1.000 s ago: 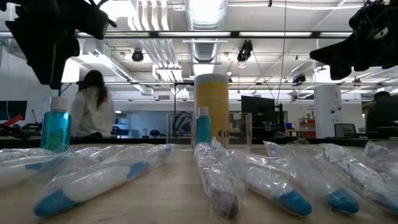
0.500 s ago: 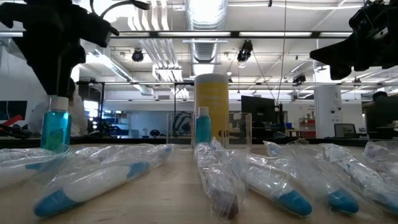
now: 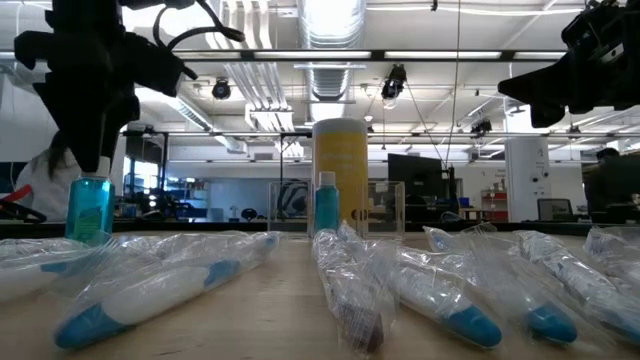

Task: Pick & Place toothbrushing station
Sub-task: Put the blue mouthwash into the middle of the transparent organizer

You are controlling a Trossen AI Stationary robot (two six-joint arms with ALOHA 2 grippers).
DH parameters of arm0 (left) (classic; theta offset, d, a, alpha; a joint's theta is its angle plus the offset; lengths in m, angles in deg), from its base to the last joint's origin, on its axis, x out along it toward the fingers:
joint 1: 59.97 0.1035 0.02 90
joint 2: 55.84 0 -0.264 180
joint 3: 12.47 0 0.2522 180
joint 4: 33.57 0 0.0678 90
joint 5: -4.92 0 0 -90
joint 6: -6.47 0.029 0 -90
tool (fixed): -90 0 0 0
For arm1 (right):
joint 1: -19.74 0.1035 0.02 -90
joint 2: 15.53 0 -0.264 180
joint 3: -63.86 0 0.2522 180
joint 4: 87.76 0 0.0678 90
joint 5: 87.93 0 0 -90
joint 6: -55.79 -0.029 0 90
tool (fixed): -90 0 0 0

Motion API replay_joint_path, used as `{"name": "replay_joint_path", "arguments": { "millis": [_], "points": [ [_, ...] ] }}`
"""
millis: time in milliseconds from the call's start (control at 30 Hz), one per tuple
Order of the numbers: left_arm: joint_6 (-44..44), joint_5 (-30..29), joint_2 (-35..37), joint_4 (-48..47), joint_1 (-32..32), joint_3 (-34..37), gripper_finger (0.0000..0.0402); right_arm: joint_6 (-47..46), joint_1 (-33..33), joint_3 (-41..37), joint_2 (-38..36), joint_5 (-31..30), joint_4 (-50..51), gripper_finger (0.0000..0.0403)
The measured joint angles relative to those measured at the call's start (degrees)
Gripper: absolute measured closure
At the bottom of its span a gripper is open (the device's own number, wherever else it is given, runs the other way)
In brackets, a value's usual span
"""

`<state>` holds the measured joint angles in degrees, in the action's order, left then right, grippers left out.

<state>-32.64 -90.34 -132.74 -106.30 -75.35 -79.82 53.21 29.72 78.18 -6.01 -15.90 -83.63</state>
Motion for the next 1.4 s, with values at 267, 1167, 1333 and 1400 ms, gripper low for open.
{"name": "replay_joint_path", "arguments": {
  "millis": [267,1167,1333,1400],
  "points": [
    [-0.3,0.0,0.0,1.0,0.0,0.1,0.0183,0.0,0.0,0.0,0.0,0.0,-0.2,0.0394],
    [0.3,0.9,-0.1,1.7,0.0,0.4,0.0221,0.3,0.0,0.0,0.0,-0.1,-0.1,0.0394],
    [1.6,1.2,-0.1,1.7,0.0,0.4,0.0232,0.3,0.0,0.0,0.0,-0.1,-0.1,0.0394],
    [1.9,1.2,-0.1,1.7,0.0,0.4,0.0238,0.3,0.0,0.0,0.0,-0.1,-0.1,0.0394]
  ]
}}
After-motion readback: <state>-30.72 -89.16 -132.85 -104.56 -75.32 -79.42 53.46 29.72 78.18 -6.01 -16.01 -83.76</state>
